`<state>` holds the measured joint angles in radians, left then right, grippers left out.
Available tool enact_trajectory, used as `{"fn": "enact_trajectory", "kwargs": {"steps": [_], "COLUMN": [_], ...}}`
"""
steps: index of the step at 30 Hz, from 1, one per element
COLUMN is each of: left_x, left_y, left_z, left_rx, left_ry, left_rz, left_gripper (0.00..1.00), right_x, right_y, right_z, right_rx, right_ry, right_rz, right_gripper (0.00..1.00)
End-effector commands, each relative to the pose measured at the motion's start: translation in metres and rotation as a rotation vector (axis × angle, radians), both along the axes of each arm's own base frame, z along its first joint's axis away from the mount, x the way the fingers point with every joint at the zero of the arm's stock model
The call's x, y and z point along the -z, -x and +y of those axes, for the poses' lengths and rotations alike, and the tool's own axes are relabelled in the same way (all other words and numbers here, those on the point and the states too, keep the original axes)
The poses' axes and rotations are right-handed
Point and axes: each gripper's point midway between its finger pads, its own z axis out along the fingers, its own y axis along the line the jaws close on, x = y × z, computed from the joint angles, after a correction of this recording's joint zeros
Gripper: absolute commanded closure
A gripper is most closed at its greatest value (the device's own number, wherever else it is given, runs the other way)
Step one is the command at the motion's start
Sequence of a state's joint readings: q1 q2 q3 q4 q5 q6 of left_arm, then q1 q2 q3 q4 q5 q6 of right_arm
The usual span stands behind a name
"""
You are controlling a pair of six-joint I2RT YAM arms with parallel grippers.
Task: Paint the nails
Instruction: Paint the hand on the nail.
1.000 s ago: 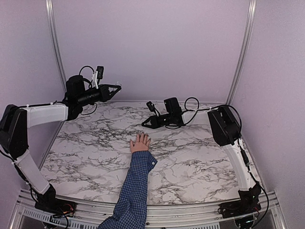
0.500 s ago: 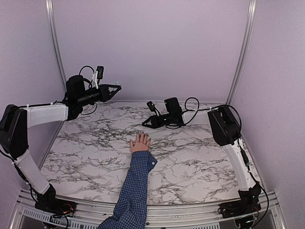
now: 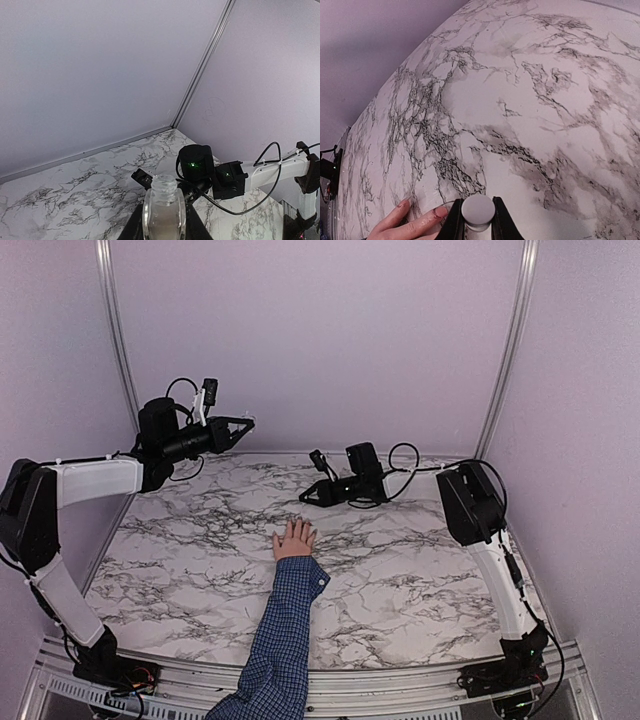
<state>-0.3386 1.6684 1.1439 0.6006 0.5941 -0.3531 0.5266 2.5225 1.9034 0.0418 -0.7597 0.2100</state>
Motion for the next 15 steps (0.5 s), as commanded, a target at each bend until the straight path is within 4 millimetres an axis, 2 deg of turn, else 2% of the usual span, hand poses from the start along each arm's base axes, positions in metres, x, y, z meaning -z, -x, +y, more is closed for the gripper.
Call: {"fn": "enact_trajectory", "kwargs": {"steps": [1, 8, 15], "left_x": [-0.02, -0.023, -0.023], "left_y": [-0.006, -0.002, 0.005], "left_z": [0.0, 0.002, 0.005], "left_rx": [0.005, 0.002, -0.002], "left_ry": [0.024, 0.025, 0.026], "left_rz": [-0.063, -0.07, -0.069], "left_gripper": [1.0, 1.0, 1.0], "right_x": [-0.017, -0.033, -0.039], "right_y": [-0.012, -0.007, 0.018], "right_z": [0.0, 0.002, 0.007], "right_rx": [0.01, -0.009, -0.074], "right_ry": [-0.025, -0.038, -0.046], "right_rz": [-0.039, -0.068, -0.092], "right_gripper": [1.0, 1.0, 1.0]}}
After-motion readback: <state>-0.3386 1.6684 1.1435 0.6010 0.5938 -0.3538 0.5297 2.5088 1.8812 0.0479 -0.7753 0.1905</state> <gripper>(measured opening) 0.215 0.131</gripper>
